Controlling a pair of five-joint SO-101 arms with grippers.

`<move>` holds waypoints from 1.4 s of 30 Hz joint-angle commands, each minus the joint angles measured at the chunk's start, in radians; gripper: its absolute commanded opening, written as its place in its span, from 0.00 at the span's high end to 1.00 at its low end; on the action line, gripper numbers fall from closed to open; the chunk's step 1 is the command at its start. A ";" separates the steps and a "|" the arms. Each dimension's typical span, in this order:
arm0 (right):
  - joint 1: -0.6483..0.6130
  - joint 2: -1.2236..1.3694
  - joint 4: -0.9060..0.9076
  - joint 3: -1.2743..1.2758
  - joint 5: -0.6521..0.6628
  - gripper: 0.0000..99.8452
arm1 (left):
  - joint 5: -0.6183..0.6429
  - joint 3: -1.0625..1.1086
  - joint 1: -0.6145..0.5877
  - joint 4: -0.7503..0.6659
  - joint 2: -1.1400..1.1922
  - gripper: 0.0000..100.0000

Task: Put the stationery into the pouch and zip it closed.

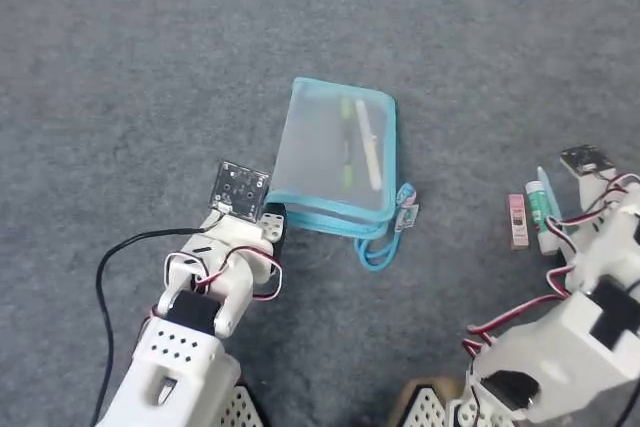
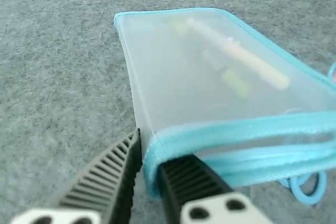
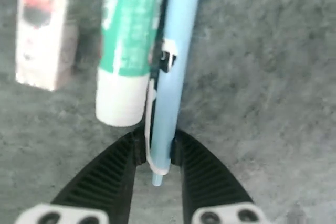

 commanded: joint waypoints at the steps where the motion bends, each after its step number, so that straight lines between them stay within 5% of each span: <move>1: 0.001 -0.110 0.119 -0.080 -0.157 0.99 | 0.009 -0.016 -0.008 -0.032 0.002 0.99; 14: -0.229 -0.631 0.533 -0.137 -0.161 0.99 | 0.009 -0.019 -0.003 -0.034 0.002 0.99; 24: -0.880 -1.099 0.750 0.072 -0.141 0.99 | 0.009 -0.018 -0.006 -0.064 0.002 0.99; 29: -1.070 -1.113 0.743 0.209 -0.233 0.99 | 0.009 -0.019 -0.002 -0.064 0.002 0.99; 42: -1.118 -0.806 0.618 0.181 -0.457 0.99 | 0.009 -0.021 0.002 -0.068 0.002 0.99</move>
